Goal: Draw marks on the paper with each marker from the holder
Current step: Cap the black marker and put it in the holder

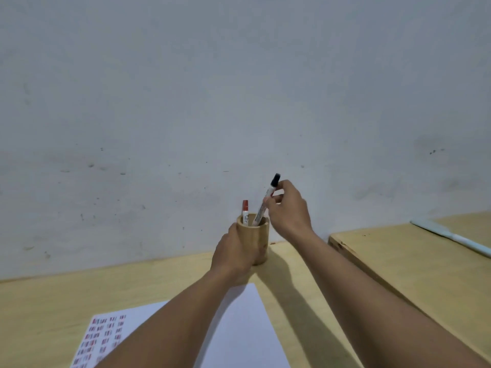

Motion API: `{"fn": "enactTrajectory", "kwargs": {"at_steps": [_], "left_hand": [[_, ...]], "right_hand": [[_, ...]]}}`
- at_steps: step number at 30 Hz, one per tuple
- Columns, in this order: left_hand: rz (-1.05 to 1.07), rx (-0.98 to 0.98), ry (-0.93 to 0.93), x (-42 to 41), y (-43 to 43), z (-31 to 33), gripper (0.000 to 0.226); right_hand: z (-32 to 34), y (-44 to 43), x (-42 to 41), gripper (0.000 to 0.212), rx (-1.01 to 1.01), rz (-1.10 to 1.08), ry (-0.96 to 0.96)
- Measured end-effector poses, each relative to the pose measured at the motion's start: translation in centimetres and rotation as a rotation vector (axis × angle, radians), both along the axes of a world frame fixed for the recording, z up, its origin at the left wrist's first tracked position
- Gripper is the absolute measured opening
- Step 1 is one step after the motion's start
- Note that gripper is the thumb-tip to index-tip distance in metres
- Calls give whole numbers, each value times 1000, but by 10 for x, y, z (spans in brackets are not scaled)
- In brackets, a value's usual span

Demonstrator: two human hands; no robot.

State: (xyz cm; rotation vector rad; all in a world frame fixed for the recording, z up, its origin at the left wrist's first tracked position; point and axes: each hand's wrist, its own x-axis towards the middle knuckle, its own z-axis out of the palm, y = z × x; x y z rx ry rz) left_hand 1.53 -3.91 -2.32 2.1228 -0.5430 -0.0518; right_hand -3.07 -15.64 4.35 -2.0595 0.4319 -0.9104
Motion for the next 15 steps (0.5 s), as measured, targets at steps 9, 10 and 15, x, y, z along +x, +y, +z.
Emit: {"fn": "enactTrajectory", "kwargs": {"at_steps": [9, 10, 15], "left_hand": [[88, 54, -85, 29, -15, -30, 63], [79, 54, -82, 31, -15, -31, 59], [93, 77, -88, 30, -13, -30, 53]], "right_hand": [[-39, -6, 31, 22, -65, -33, 256], [-41, -6, 35, 24, -66, -36, 267], [-40, -3, 38, 27, -31, -53, 287]]}}
